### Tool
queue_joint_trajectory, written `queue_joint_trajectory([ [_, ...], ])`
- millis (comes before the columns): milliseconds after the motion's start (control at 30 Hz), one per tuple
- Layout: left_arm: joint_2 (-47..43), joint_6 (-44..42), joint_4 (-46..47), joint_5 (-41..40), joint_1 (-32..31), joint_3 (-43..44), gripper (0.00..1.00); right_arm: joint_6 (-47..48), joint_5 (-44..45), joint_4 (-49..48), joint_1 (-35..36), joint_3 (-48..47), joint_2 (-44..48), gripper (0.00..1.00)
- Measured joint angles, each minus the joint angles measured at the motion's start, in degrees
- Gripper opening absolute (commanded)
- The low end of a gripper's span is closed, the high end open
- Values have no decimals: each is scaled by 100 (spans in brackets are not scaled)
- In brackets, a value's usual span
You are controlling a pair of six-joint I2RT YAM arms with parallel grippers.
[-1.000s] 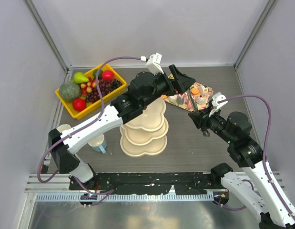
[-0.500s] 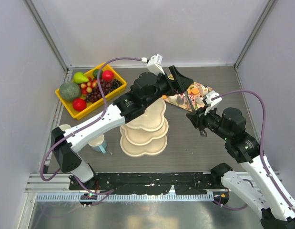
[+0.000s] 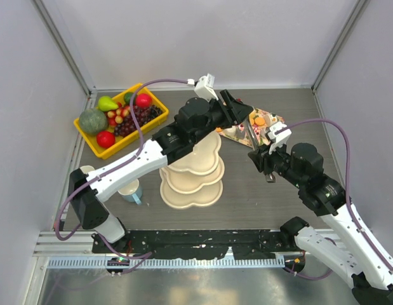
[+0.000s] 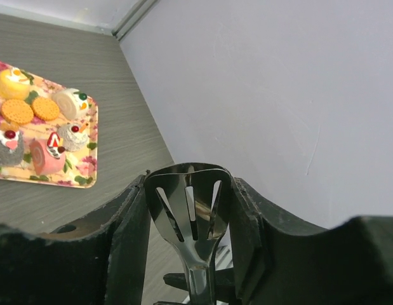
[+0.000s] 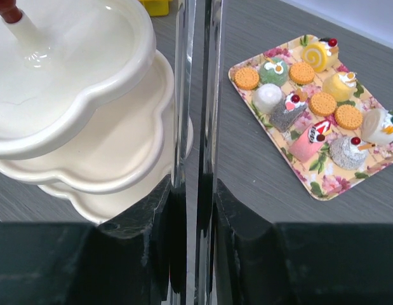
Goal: Serve the afternoon tea
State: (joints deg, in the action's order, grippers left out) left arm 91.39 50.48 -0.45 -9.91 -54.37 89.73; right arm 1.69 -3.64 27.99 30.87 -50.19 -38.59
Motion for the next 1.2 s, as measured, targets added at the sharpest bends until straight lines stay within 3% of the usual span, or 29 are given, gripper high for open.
queue_joint_trajectory([
  [100, 0, 173, 138, 52, 42, -173, 21, 4, 11, 92, 13, 0, 11, 34],
  [200, -2, 289, 291, 98, 68, -297, 0, -4, 0, 120, 15, 0, 26, 36],
  [833, -490, 1451, 756, -2, 105, -1082, 0, -485, -588, -184, 22, -350, -155, 40],
  [1200, -490, 1718, 728, -225, 114, -1093, 0, -409, -592, 186, 26, -717, -337, 42],
])
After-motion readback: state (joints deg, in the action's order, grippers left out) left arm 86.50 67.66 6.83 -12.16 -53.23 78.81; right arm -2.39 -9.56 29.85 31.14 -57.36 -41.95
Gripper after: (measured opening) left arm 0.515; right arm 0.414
